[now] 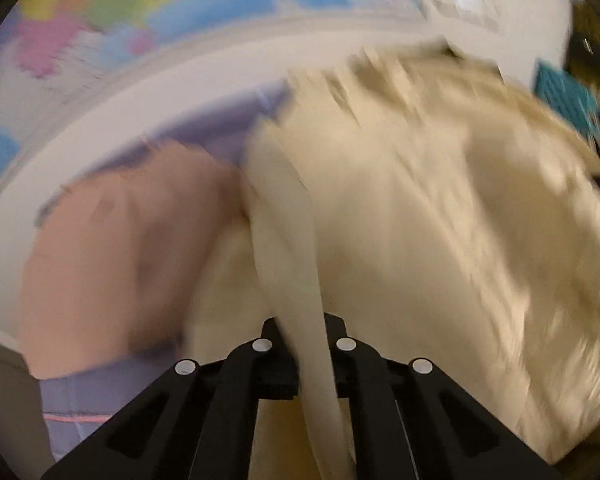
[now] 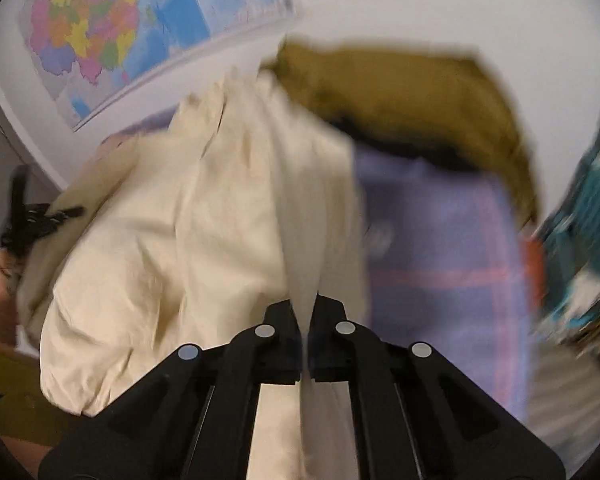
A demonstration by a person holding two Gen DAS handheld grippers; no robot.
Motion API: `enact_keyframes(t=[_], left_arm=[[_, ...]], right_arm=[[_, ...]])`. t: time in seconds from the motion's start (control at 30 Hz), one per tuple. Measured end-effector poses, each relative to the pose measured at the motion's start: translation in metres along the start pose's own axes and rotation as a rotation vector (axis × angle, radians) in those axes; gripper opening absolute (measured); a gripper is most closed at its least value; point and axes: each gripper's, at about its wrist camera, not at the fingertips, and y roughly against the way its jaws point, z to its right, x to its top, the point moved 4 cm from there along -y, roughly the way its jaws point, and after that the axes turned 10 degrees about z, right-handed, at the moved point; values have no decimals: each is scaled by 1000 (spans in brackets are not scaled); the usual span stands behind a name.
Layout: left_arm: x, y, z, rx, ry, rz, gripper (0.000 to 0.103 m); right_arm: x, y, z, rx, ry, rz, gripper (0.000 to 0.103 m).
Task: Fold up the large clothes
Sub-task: 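Swing the held cream jacket with both tools and spread it over the bed, then release the jacket with both tools and let it lie flat on the bed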
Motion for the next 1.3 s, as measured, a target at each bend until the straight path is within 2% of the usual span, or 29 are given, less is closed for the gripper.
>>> enact_keyframes(t=[0.1,0.13,0.17,0.23,0.27,0.3,0.33,0.4,0.47,0.5,0.53,0.57,0.6,0.63,0.7,0.77,0.8,0.83,0.87,0.93,1.0,1.03,1.1,1.13,1.17,1.2,1.23,1.3], left_arm=[[32,23,-42,88,99,84,2],[37,24,-51,83,127,89,2],[40,24,-62,94,147,90,2],[38,11,-78,186,133,71,4],[33,2,-82,206,129,51,12],[22,-15,-88,239,117,-7,17],[13,-23,-90,281,115,-44,26],[2,-35,-89,332,65,-93,30],[7,-26,-80,340,28,-48,34],[16,-16,-73,323,12,-1,39],[24,-7,-66,294,-14,34,51],[32,-1,-59,277,-45,65,61],[44,4,-46,264,-97,110,63],[49,4,-39,257,-126,122,66],[61,-13,-28,273,-178,99,67],[64,-32,-28,262,-197,54,66],[62,-44,-30,256,-203,22,65],[60,-59,-32,280,-208,-17,57],[60,-71,-34,307,-211,-46,44],[59,-84,-45,327,-187,-72,31],[62,-89,-56,319,-129,-73,26],[65,-90,-63,341,-105,-56,25],[71,-89,-71,392,-79,-30,25],[74,-88,-71,412,-80,-23,28],[75,-82,-71,429,-80,-14,34],[75,-75,-69,449,-82,-3,38],[76,-60,-63,463,-102,26,38],[74,-28,-49,418,-144,94,40]], right_arm=[[51,36,7,-53,23,135,2],[68,46,13,-92,38,173,2],[80,45,19,-126,67,172,2],[86,30,32,-174,58,138,6],[85,17,40,-214,52,101,7],[80,1,46,-243,62,43,11],[71,-16,53,-275,69,-9,22],[64,-32,55,-306,85,-49,30],[66,-33,46,-296,96,-10,36],[69,-29,39,-264,106,19,46],[75,-28,24,-233,132,59,60],[82,-31,8,-197,164,91,64],[86,-36,-4,-173,187,100,63],[91,-49,-24,-148,244,101,63],[97,-77,-51,-146,333,82,62],[98,-106,-67,-123,387,39,57],[99,-122,-73,-138,420,19,47],[98,-132,-74,-149,440,2,30],[99,-144,-77,-148,450,-24,17],[110,-154,-76,-142,427,-23,6],[133,-148,-68,-114,343,27,6],[148,-145,-61,-77,266,52,5],[159,-147,-53,-84,206,73,6],[157,-154,-50,-110,202,56,11],[152,-159,-48,-147,216,31,19],[147,-155,-45,-180,214,32,38],[142,-146,-44,-172,205,46,43],[132,-116,-45,-131,203,103,46]])
